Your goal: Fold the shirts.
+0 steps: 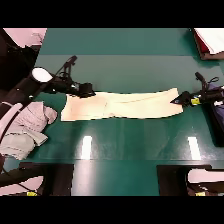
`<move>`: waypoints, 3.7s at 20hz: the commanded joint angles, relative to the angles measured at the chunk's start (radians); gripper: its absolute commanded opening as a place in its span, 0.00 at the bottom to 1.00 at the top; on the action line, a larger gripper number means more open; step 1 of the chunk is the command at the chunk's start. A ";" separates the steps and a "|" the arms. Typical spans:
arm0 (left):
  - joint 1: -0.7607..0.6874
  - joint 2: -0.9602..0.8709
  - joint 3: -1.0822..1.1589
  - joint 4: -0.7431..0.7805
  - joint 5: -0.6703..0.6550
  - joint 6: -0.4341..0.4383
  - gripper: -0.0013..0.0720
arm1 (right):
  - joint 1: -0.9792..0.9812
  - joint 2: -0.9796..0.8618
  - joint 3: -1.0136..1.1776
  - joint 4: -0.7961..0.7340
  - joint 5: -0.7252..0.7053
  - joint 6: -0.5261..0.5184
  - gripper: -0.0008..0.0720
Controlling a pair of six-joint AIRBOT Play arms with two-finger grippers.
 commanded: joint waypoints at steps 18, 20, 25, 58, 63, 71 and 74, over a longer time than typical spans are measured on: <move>-0.310 -0.646 0.644 0.061 -0.123 -0.080 0.06 | 0.479 0.109 0.623 0.045 0.130 0.349 0.03; -0.310 -0.644 0.706 0.117 -0.197 -0.081 0.05 | 0.496 0.097 0.645 0.046 0.136 0.349 0.03; -0.276 -0.504 0.742 0.361 -0.324 -0.080 0.06 | 0.508 0.091 0.663 0.046 0.143 0.349 0.03; 0.296 0.106 0.736 0.498 -0.498 -0.081 0.06 | 0.533 0.034 0.006 -0.105 -0.287 0.347 1.00; 0.296 0.106 0.736 0.496 -0.484 -0.081 0.06 | 0.497 -0.095 -0.040 0.159 -0.298 0.252 0.96; 0.296 0.106 0.736 0.495 -0.489 -0.081 0.06 | 0.688 -0.316 0.186 0.315 -0.262 0.175 0.65; 0.296 0.106 0.736 0.495 -0.488 -0.081 0.06 | 0.718 -0.312 0.202 0.310 -0.278 0.167 0.16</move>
